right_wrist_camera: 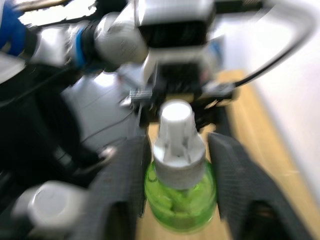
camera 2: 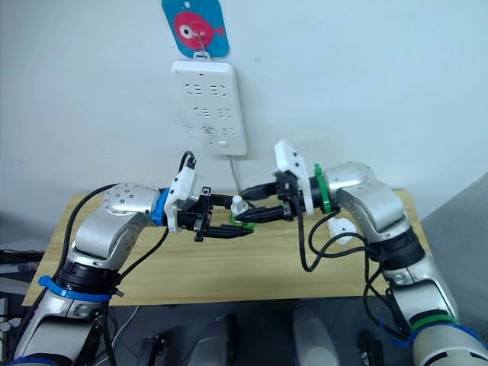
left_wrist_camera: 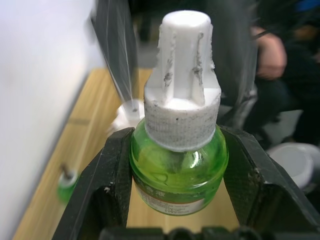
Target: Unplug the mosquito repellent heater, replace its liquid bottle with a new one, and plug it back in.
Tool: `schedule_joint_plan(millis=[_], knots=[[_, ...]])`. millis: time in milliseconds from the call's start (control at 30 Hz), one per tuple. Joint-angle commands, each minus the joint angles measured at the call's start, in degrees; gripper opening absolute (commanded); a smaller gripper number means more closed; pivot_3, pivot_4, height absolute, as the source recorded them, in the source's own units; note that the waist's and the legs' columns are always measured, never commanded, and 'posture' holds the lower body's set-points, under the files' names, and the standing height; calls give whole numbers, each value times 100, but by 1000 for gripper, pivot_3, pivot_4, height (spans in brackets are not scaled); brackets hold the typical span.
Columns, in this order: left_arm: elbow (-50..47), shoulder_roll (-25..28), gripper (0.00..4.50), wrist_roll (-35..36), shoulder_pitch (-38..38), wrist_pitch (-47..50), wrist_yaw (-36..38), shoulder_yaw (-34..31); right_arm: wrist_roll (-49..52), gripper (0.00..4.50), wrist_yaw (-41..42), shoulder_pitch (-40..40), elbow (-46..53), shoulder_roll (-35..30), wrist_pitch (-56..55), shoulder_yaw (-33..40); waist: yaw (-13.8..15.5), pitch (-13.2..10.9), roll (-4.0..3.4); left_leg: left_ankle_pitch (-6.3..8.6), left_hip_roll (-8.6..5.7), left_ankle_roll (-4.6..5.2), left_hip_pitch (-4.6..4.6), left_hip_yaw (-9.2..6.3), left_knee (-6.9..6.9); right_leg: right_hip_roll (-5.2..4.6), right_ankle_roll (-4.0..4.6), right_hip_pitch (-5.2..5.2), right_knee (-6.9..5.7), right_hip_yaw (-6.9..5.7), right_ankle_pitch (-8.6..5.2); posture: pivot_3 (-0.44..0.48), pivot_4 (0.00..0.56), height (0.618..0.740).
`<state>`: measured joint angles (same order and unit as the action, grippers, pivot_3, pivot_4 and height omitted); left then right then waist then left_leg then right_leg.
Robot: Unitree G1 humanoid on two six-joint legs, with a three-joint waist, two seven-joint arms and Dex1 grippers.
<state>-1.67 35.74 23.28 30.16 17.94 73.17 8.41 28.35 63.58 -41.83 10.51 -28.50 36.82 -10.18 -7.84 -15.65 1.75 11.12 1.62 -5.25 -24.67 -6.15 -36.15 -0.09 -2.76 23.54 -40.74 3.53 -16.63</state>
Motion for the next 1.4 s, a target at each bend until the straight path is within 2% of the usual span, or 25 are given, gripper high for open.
schedule_joint_plan(millis=[33, 67, 133, 200, 333, 467, 667, 767, 900, 967, 1000, 1133, 1267, 1333, 1400], knots=[[11, -107, 2249, -99, -88, -176, -299, -151, 209, 3606, -1007, 621, 1233, 40, 300, 641, 5, 0, 0, 0, 0, 0, 0, -1, 1, 0, 0, 0, 0, 0, 0, -166, 173, 736], [52, -143, 2249, -151, -96, -221, -380, -150, 262, 3922, -1338, 888, 1633, 137, 459, 692, 0, 0, 0, 0, 1, 0, 0, -1, 2, 0, 0, 1, -1, 0, 0, -169, 174, 736], [188, -239, 2249, -287, -71, -354, -556, -139, 96, 3966, -2176, 1366, 2333, 468, 654, 615, -8, 1, -1, 0, 3, 0, 0, 0, 1, 3, 0, 3, -6, 2, 0, -174, 175, 736], [324, -350, 2249, -391, -21, -480, -723, -146, -314, 3966, -2798, 1738, 2840, 679, 659, 235, -28, 6, -10, 0, 4, 0, 3, 1, 1, 4, 0, 4, -12, 5, 0, -183, 175, 736], [588, -550, 2249, -549, 117, -719, -913, -140, -1060, 3966, -3870, 2080, 2976, 1198, 624, -459, -35, 34, -13, -2, 3, 0, 9, 7, 0, 7, 0, 4, -15, 12, 0, -197, 174, 736], [691, -639, 2249, -590, 177, -841, -904, -104, -1605, 3966, -4405, 1942, 2391, 1607, 319, -781, -34, 84, -10, -3, 2, -1, 9, 8, 1, 7, 0, 3, -13, 14, 0, -194, 171, 736], [695, -638, 2249, -594, 168, -903, -860, -102, -1879, 3966, -4588, 1856, 1934, 1846, 142, -831, -30, 110, -10, -3, 2, -1, 9, 7, 3, 6, 0, 2, -12, 13, 0, -179, 170, 736], [673, -624, 2249, -584, 159, -916, -853, -115, -1820, 3402, -4501, 1835, 1881, 1864, 183, -806, -30, 111, -11, -3, 2, -1, 9, 7, 3, 7, 0, 2, -12, 13, 0, -166, 172, 736], [616, -574, 2249, -542, 119, -886, -792, -129, -1558, 1950, -4136, 1817, 1889, 1786, 246, -750, -25, 111, -11, -3, 2, 0, 9, 6, 3, 7, 0, 2, -12, 12, 0, -157, 173, 736], [590, -541, 2249, -519, 95, -878, -736, -131, -1372, 1237, -3725, 1696, 1782, 1622, 186, -711, -24, 111, -11, -3, 2, 0, 9, 6, 3, 7, 0, 2, -12, 12, 0, -156, 175, 736], [590, -528, 2249, -500, 97, -862, -703, -132, -1248, 1018, -3452, 1589, 1663, 1523, 147, -680, -24, 111, -11, -3, 1, 0, 9, 7, 3, 7, 0, 1, -11, 12, 0, -156, 176, 736], [566, -425, 2249, -423, 100, -814, -428, -109, -866, 1025, -1953, 940, 911, 974, -373, -703, -23, 111, -11, -3, 0, 0, 13, 7, 2, 7, 0, -2, -11, 11, 0, -157, 179, 736], [314, -76, 2249, -162, -7, -659, 322, -14, -607, 1025, 544, -368, -642, 428, -1226, -887, -52, 110, -12, -2, 3, 1, 18, 11, 7, 12, 1, -3, -10, 13, -1, -148, 183, 736], [224, 16, 2249, -131, -43, -658, 457, 8, -681, 1025, 1111, -732, -1065, 306, -1389, -1010, -60, 110, -12, -2, 6, 2, 23, 12, 9, 14, 1, -4, -10, 13, -1, -143, 178, 736], [176, 4, 2249, -119, -50, -685, 404, -21, -606, 1025, 1364, -836, -1082, 205, -1205, -1023, -51, 111, -12, -2, 8, 2, 26, 3, 11, 15, 9, -9, -10, 5, -6, -143, 180, 736]])
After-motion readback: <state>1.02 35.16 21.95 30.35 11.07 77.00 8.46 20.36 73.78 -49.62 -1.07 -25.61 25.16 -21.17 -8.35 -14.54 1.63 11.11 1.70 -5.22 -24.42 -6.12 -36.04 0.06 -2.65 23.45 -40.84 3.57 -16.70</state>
